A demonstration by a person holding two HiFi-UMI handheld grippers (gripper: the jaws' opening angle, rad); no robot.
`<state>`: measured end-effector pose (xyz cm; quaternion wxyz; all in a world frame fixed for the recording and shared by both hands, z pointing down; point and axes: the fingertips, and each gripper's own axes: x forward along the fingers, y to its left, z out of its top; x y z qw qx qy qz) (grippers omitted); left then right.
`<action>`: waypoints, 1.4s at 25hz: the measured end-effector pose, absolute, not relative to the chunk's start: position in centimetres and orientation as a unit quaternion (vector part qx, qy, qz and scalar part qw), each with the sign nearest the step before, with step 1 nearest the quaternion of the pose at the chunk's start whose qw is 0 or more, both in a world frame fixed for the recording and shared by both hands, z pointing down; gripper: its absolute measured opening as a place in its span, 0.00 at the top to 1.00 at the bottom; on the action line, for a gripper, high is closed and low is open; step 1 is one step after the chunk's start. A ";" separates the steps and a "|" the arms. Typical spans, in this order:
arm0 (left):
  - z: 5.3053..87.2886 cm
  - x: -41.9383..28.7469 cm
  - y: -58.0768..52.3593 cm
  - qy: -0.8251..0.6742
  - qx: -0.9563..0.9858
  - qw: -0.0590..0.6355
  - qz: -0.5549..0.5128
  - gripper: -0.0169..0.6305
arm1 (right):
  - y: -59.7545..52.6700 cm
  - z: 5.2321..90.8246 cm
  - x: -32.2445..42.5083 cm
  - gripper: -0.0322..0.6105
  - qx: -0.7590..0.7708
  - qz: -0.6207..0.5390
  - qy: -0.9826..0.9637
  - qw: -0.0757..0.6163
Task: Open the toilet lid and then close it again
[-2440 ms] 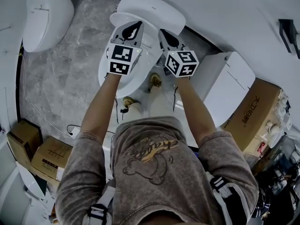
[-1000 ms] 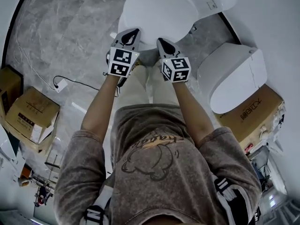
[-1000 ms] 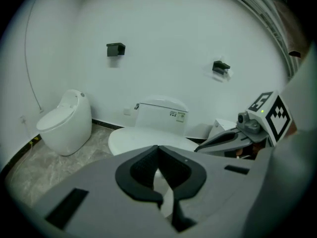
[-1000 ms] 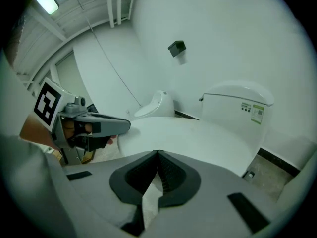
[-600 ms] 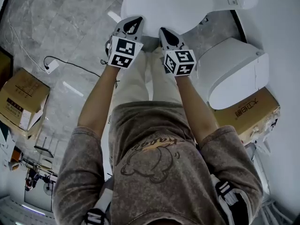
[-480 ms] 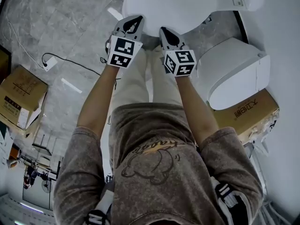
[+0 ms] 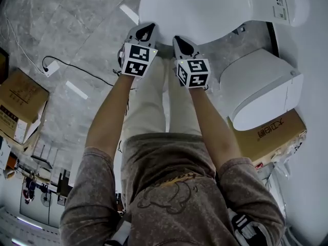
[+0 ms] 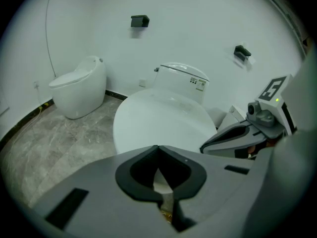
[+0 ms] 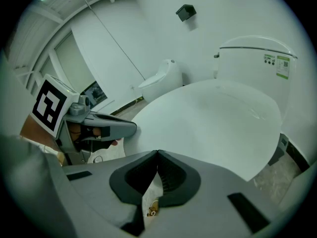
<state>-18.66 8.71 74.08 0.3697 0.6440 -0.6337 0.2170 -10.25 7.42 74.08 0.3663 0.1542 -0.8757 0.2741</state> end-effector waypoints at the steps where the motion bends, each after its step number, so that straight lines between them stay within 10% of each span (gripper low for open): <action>1: 75.0 -18.7 8.9 -0.634 0.640 0.376 0.217 0.96 | 7.6 74.9 -10.3 0.91 0.152 0.272 -0.874 0.372; 17: 77.3 -19.7 9.2 -0.631 0.629 0.398 0.216 0.96 | 8.1 76.9 -11.7 0.91 0.117 0.252 -0.881 0.382; 35: 31.6 -19.3 4.5 -0.722 0.653 0.226 0.044 0.96 | -2.9 33.2 -9.4 0.91 0.149 0.149 -0.963 0.167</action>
